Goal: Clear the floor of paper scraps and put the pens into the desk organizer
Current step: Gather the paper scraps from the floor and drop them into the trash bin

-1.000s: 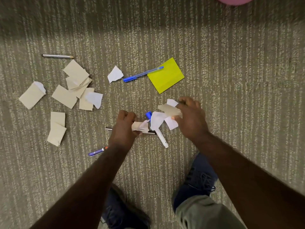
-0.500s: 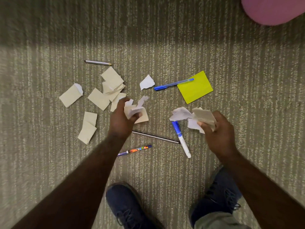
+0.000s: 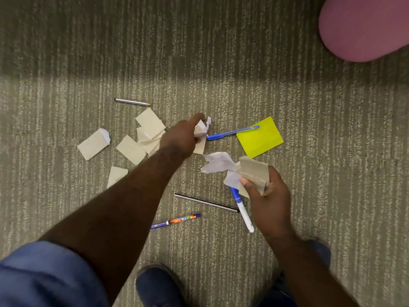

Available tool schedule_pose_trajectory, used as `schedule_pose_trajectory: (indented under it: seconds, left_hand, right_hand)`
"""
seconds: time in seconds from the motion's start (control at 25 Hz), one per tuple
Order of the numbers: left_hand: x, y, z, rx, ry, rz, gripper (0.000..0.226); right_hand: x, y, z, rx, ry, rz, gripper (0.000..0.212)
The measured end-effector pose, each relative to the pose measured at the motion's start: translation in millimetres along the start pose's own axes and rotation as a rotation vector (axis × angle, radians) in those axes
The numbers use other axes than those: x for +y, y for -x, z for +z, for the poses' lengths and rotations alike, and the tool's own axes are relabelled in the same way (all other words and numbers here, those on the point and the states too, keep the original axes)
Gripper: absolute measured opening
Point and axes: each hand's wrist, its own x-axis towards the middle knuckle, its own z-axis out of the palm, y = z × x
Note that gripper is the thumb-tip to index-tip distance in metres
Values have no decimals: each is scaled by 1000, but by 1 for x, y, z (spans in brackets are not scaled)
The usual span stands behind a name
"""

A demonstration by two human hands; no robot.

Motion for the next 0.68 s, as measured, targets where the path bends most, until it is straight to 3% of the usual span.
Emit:
schedule_pose_trajectory:
  seconds: [0.2, 0.48, 0.68]
  left_hand:
    - [-6, -16, -5, -88, 0, 18, 41]
    - [-10, 27, -7, 168, 295, -146, 10]
    - [-3, 87, -49, 241, 459, -235, 26]
  right_hand:
    - [13, 6, -3, 2, 1, 39, 32]
    - [-5, 13, -13, 2, 3, 40, 33]
    - [-60, 30, -25, 38, -80, 50, 31]
